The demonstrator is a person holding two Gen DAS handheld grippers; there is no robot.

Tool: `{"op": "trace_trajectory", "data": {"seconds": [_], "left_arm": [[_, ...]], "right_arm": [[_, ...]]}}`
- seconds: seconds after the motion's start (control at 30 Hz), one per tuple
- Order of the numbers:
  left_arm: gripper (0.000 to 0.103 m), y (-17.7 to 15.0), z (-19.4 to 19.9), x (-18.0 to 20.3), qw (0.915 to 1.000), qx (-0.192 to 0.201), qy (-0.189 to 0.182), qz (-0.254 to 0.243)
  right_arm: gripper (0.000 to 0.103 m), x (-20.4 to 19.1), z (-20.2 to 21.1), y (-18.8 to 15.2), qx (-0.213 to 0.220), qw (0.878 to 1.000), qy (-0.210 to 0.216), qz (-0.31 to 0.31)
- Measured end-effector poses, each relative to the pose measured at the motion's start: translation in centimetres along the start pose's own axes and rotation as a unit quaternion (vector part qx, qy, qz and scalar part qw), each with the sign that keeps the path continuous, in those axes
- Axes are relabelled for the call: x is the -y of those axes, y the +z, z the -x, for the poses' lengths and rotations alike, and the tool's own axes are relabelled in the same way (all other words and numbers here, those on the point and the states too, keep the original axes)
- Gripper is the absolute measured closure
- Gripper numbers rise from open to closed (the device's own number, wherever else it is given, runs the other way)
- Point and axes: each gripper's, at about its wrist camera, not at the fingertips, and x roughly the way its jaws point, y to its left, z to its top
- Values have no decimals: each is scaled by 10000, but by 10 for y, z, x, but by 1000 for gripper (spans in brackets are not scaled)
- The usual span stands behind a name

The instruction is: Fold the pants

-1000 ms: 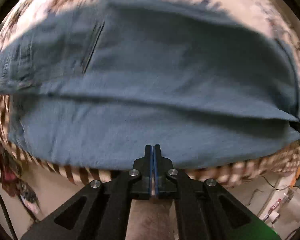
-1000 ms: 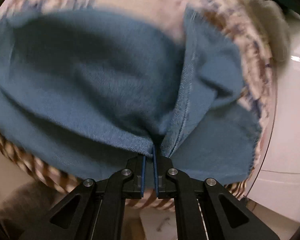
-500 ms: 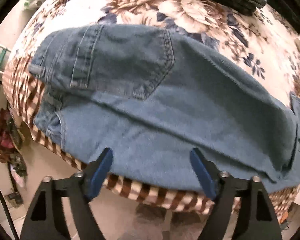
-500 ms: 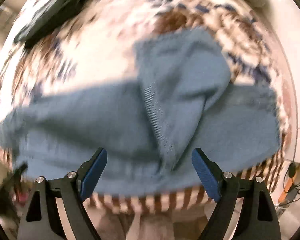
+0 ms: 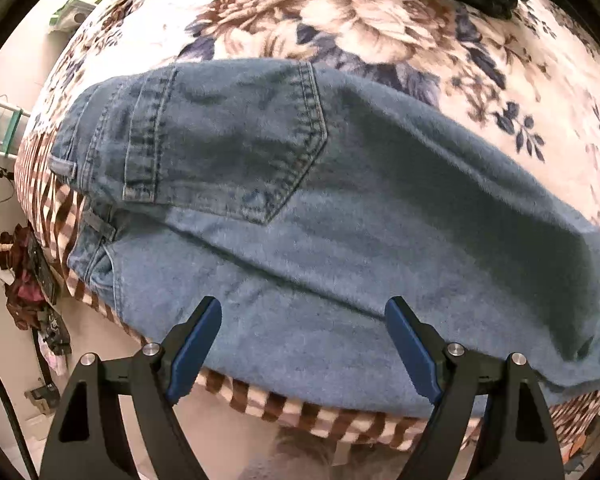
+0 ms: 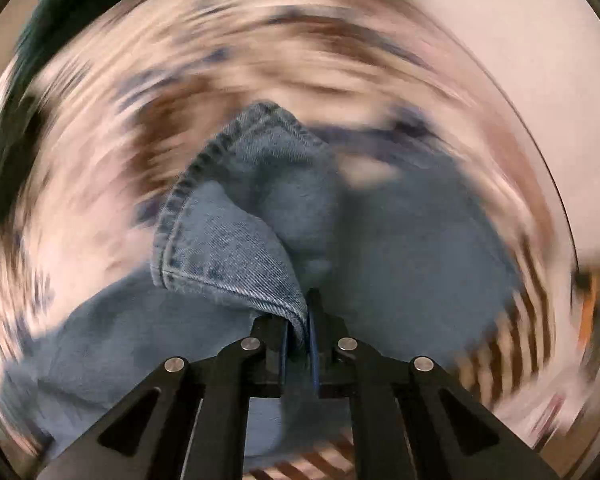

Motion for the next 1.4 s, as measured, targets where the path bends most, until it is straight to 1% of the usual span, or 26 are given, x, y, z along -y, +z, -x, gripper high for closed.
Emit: {"op": "trace_trajectory", "data": {"seconds": [0.03, 0.1, 0.13, 0.2, 0.27, 0.33, 0.4, 0.47, 0.53, 0.57, 0.63, 0.73, 0.8, 0.83, 0.87, 0.93, 0.97, 1.03, 1.07, 1.1, 1.13, 1.17, 1.2, 1.23, 1.3, 1.4], "left_arm": [[20, 2, -1, 3, 10000, -28, -5, -9], [20, 1, -3, 9, 10000, -70, 19, -22], [20, -3, -4, 12, 10000, -87, 19, -28], [20, -1, -5, 18, 9999, -127, 28, -6], [20, -1, -3, 20, 9998, -176, -48, 110], [20, -13, 4, 12, 9992, -215, -207, 284], [20, -10, 5, 0, 9976, -232, -397, 522], [20, -1, 5, -18, 9948, -262, -581, 795], [20, 7, 2, -42, 9916, -250, -708, 1052], [20, 14, 0, -58, 9895, -213, -775, 1204], [20, 28, -7, -91, 9865, -135, -839, 1402], [20, 63, -20, -137, 9831, -30, -893, 1599], [20, 78, -30, -163, 9804, 91, -927, 1733], [20, 89, -35, -174, 9796, 149, -875, 1801], [20, 94, -41, -181, 9790, 203, -835, 1847], [20, 90, -55, -199, 9775, 238, -899, 1891], [20, 103, -65, -205, 9754, 194, -997, 1955], [20, 105, -76, -218, 9687, 95, -1264, 2133], [21, 109, -81, -222, 9645, 52, -1387, 2247], [25, 113, -84, -224, 9592, 63, -1521, 2381], [38, 116, -87, -225, 9557, 102, -1598, 2471], [60, 116, -88, -225, 9553, 111, -1590, 2491], [70, 115, -87, -223, 9568, 143, -1493, 2492], [80, 103, -78, -226, 9573, 242, -1402, 2517], [84, 100, -75, -227, 9542, 408, -1435, 2594], [88, 93, -62, -225, 9542, 617, -1396, 2572]], "right_arm": [[93, 26, -3, -1, -100, 9993, -31, -352], [83, 75, -21, -14, -501, 9904, 126, -1281], [78, 89, -35, -21, -815, 9839, 287, -1562], [64, 100, -51, -32, -1181, 9744, 641, -1804], [36, 95, -41, -38, -1066, 9744, 825, -1801], [34, 75, -18, -48, -854, 9805, 871, -1541], [34, 49, 1, -59, -797, 9838, 967, -1282], [34, 12, 17, -78, -838, 9851, 1223, -875], [34, -34, 21, -96, -1112, 9805, 1567, -424], [34, -62, 21, -111, -1303, 9757, 1737, -292], [34, -97, 17, -135, -1656, 9648, 2033, -180], [34, -161, -4, -170, -2074, 9498, 2316, -367], [34, -189, -18, -180, -2140, 9454, 2372, -642], [35, -198, -26, -185, -2169, 9459, 2310, -697], [34, -193, -42, -182, -2202, 9480, 2181, -728], [34, -197, -65, -194, -2280, 9482, 1953, -1042], [34, -192, -69, -197, -2281, 9476, 1914, -1159], [39, -196, -73, -197, -2116, 9480, 1880, -1453], [53, -198, -72, -197, -2004, 9487, 1877, -1566], [61, -201, -70, -197, -1889, 9498, 1866, -1655], [73, -205, -68, -196, -1816, 9507, 1863, -1690], [83, -207, -67, -195, -1759, 9533, 1794, -1677], [88, -212, -64, -195, -1664, 9572, 1702, -1644], [98, -218, -61, -195, -1601, 9612, 1610, -1566], [99, -227, -53, -195, -1481, 9667, 1533, -1414], [100, -238, -39, -196, -1390, 9728, 1494, -1099]]}}
